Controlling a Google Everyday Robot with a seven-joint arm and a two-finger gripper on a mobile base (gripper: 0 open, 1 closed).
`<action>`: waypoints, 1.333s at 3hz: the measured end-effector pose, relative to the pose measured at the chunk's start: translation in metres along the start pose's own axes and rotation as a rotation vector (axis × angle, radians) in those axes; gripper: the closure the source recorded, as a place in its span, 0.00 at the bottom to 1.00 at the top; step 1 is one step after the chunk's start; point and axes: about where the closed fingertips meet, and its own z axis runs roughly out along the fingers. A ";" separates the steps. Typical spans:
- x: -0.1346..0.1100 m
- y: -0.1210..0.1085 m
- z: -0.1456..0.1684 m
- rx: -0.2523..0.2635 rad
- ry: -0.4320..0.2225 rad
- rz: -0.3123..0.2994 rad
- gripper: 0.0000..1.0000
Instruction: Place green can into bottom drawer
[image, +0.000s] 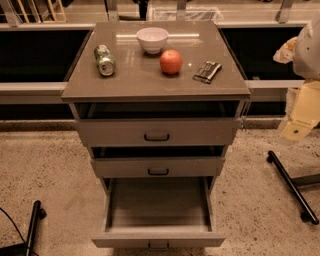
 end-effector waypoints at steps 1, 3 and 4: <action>0.000 0.000 0.000 0.000 0.000 0.000 0.00; -0.091 -0.093 0.057 0.057 -0.154 -0.030 0.00; -0.169 -0.153 0.090 0.138 -0.286 -0.062 0.00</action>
Offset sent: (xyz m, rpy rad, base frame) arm 0.0545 0.0187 -0.0119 0.0898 -0.0488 -0.0051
